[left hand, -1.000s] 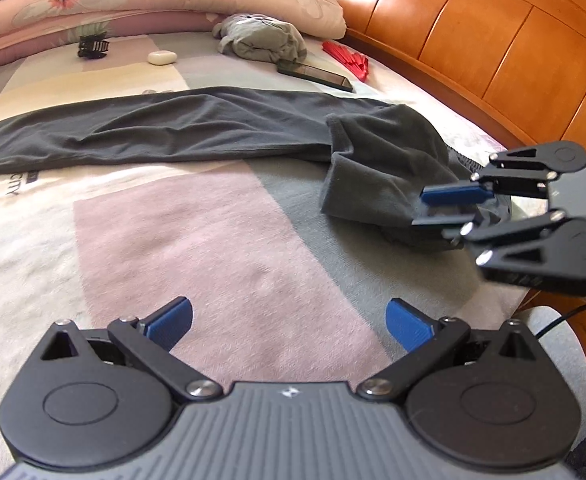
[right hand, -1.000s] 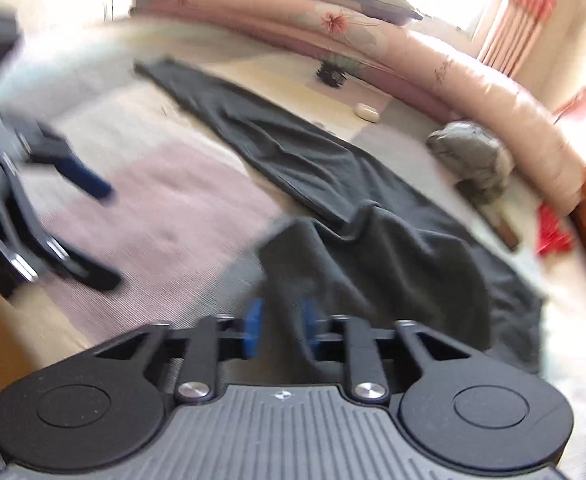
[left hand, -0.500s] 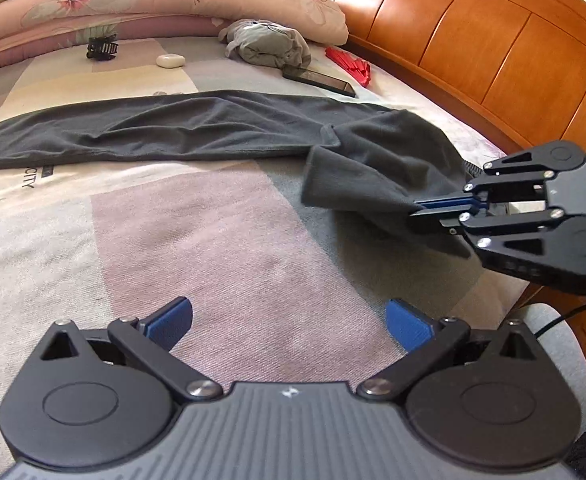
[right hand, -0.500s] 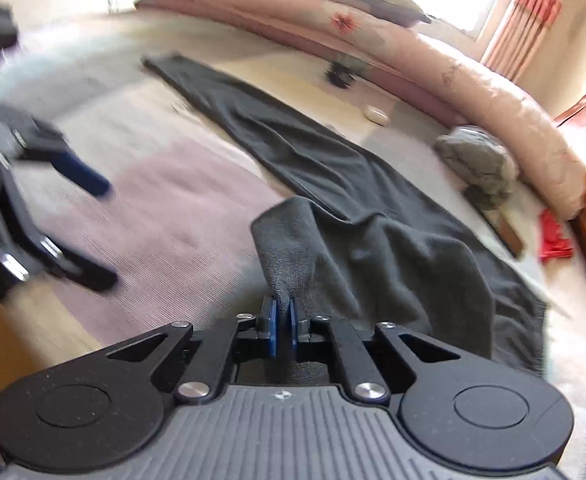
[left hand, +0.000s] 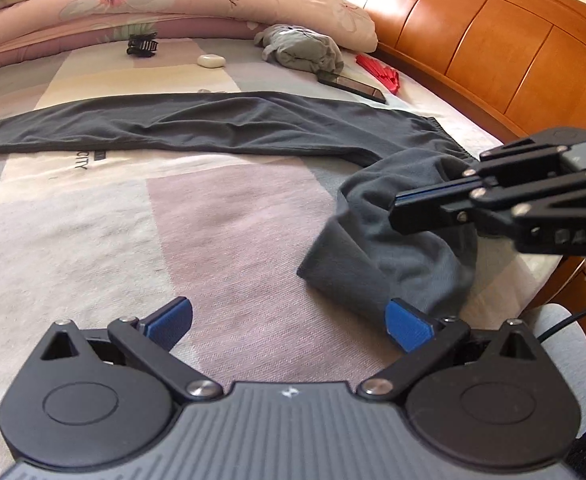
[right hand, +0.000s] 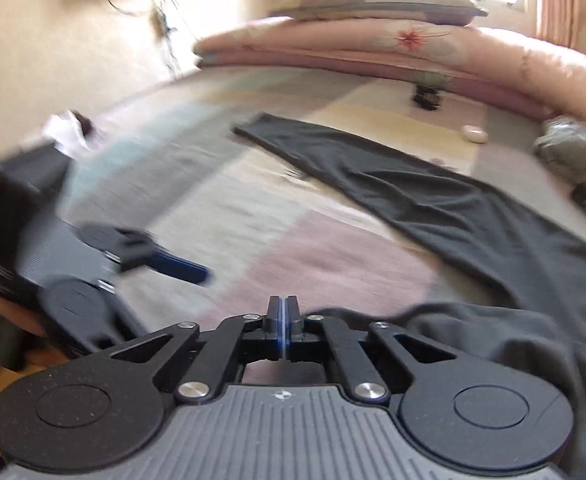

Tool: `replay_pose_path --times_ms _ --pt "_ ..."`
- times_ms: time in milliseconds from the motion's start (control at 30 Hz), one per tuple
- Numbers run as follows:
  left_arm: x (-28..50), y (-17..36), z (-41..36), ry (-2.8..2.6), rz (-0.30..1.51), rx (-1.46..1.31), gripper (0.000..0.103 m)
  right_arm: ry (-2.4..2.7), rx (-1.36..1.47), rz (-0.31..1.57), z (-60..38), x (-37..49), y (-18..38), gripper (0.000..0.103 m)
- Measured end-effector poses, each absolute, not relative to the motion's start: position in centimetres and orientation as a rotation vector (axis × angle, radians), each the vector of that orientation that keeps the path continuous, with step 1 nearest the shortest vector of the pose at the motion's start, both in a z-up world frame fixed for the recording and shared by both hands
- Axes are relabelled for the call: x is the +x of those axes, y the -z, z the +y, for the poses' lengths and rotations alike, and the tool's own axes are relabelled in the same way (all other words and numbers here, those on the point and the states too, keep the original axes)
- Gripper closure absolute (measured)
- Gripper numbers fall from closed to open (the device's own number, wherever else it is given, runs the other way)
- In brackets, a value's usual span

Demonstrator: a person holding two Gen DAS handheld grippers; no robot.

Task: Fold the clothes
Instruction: 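Lift the grasped fabric with the right gripper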

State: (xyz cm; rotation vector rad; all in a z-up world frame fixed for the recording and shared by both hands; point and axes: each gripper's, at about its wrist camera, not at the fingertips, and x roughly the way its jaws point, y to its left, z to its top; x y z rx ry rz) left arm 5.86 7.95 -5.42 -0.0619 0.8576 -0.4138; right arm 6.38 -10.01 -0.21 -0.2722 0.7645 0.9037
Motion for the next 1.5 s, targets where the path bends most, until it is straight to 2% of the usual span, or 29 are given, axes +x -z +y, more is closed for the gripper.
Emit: replay_pose_path --times_ms 33,100,167,267,367,400,467,500,900,1167,1500 --pt "5.8 5.5 8.0 0.413 0.86 -0.061 0.001 -0.902 -0.295 0.778 -10.2 6.1 0.7 0.09" --pt "5.7 5.5 8.2 0.41 0.864 -0.06 0.001 -0.898 -0.341 0.806 -10.4 5.5 1.5 0.067" --pt "5.6 5.6 8.3 0.408 0.868 -0.059 0.001 -0.893 -0.388 0.833 -10.7 4.9 2.4 0.05" --pt "5.4 5.8 8.5 0.404 0.875 -0.058 0.001 -0.894 -0.448 0.877 -10.7 3.9 4.5 0.049" --pt "5.6 5.8 8.1 0.41 0.88 -0.052 0.001 -0.838 -0.551 0.852 -10.2 2.9 6.5 0.05" --pt "5.6 5.8 7.9 0.412 0.882 -0.05 0.001 -0.816 -0.592 0.831 -10.0 2.8 7.0 0.064" --pt "5.7 5.6 7.6 0.421 0.88 -0.044 0.001 -0.79 -0.625 0.791 -10.1 2.6 6.8 0.085" --pt "5.7 5.5 7.5 0.425 0.878 -0.041 0.001 -0.796 -0.6 0.786 -10.4 2.8 6.2 0.087" --pt "7.4 5.6 5.3 0.477 0.893 -0.047 0.001 -0.591 -0.354 0.71 -18.0 10.1 0.3 0.088" --pt "9.1 5.8 3.3 0.521 0.901 -0.053 0.001 -0.46 -0.222 0.752 -23.4 15.3 1.8 0.088" --pt "10.8 6.3 0.7 0.558 0.918 -0.042 0.001 -0.38 -0.186 0.769 -25.5 20.1 3.5 0.088"
